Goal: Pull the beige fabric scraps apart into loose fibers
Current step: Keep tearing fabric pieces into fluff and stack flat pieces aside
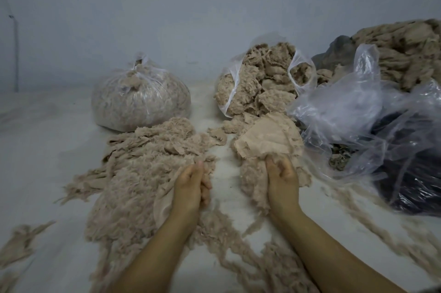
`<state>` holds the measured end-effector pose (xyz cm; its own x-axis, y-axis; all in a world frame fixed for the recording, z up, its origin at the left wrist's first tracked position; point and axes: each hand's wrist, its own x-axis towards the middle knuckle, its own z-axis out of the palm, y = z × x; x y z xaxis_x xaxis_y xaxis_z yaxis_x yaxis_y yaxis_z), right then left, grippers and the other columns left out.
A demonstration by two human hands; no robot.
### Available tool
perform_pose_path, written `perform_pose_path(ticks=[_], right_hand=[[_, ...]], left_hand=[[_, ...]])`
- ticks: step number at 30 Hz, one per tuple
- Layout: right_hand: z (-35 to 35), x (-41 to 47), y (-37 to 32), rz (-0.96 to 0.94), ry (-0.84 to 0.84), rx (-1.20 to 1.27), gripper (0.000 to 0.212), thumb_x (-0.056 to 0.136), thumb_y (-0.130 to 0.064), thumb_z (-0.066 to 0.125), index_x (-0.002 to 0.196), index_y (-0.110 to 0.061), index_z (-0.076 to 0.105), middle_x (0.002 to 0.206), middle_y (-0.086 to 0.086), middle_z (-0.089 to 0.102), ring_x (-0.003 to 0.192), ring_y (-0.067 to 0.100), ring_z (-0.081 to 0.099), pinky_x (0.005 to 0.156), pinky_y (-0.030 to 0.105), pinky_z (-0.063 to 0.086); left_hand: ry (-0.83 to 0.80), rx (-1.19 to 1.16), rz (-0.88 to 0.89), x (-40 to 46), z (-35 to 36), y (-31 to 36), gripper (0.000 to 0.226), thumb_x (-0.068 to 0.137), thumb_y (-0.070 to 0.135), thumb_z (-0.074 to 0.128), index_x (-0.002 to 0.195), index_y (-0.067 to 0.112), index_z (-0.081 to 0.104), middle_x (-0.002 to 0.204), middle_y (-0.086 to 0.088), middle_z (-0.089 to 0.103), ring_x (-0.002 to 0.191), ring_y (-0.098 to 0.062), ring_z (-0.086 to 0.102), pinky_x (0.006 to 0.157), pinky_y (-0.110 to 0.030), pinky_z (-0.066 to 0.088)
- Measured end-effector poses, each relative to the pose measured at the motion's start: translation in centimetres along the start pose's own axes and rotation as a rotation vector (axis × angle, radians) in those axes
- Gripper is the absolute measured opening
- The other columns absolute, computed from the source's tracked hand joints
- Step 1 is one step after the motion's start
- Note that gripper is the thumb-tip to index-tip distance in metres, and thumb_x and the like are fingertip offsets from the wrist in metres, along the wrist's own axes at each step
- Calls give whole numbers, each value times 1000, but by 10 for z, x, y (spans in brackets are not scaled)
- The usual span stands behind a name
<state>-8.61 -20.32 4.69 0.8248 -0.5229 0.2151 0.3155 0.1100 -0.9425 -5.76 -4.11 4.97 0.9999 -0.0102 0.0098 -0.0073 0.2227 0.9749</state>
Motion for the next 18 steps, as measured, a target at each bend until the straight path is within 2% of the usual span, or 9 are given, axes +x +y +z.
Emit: perform_pose_path(ticks=[2, 3, 5, 6, 8, 11, 13, 14, 18], right_hand=[[4, -6, -1, -210, -140, -144, 32, 95, 0, 51, 83, -26, 63, 85, -5, 68, 79, 13, 63, 73, 26, 51], [5, -10, 0, -324, -228, -231, 36, 92, 6, 51, 84, -26, 66, 89, -10, 67, 85, 12, 63, 78, 24, 50], [9, -16, 3, -530, -387, -426, 32, 84, 8, 56, 87, -18, 73, 96, -13, 65, 94, 17, 59, 85, 26, 46], [9, -18, 5, -595, -444, -497, 28, 80, 3, 57, 89, -17, 75, 99, -12, 62, 98, 20, 56, 89, 26, 42], [6, -19, 7, -582, -522, -545, 29, 74, -2, 58, 86, -21, 77, 108, -12, 56, 109, 19, 48, 98, 18, 33], [2, -18, 4, -449, -557, -471, 42, 72, 8, 61, 80, -30, 77, 117, -9, 52, 118, 9, 42, 100, 11, 28], [-1, -15, 3, -408, -582, -370, 46, 72, 12, 65, 84, -31, 76, 115, -3, 53, 113, 5, 48, 97, 12, 34], [-2, -15, 3, -381, -614, -312, 41, 73, 8, 65, 83, -30, 76, 112, 0, 54, 109, 3, 50, 95, 13, 37], [-4, -18, 3, -246, -722, -153, 13, 71, -24, 69, 74, -33, 77, 88, -5, 58, 87, 6, 56, 81, 18, 44]], left_hand=[[-303, 15, -273, -9, 5, 2, 61, 84, 62, 44, 78, 4, 63, 62, -11, 62, 45, -16, 55, 41, -23, 45], [-420, 6, -365, -13, 8, 2, 67, 79, 66, 46, 84, 2, 66, 72, -15, 67, 56, -20, 63, 49, -28, 52], [-481, -102, -392, -13, 11, 3, 61, 77, 54, 58, 101, -1, 67, 95, -23, 69, 84, -29, 69, 69, -38, 58], [-438, -201, -379, -10, 11, 4, 54, 79, 41, 62, 108, -4, 64, 105, -27, 65, 93, -33, 66, 77, -40, 57], [-279, -358, -375, -4, 7, 6, 50, 78, 18, 63, 115, -15, 56, 113, -34, 59, 97, -36, 62, 77, -38, 55], [-114, -448, -368, 5, 0, 6, 31, 86, 9, 58, 109, -12, 57, 97, -25, 67, 76, -27, 69, 60, -31, 59], [-66, -481, -378, 7, -1, 8, 22, 91, 7, 53, 106, -9, 58, 90, -22, 70, 72, -24, 71, 59, -31, 60], [-53, -491, -386, 7, -2, 9, 21, 92, 6, 52, 106, -9, 58, 89, -22, 70, 73, -24, 72, 60, -31, 60], [0, -519, -388, 10, -7, 12, 16, 93, 6, 51, 95, -7, 60, 86, -19, 68, 69, -22, 70, 62, -30, 60]])
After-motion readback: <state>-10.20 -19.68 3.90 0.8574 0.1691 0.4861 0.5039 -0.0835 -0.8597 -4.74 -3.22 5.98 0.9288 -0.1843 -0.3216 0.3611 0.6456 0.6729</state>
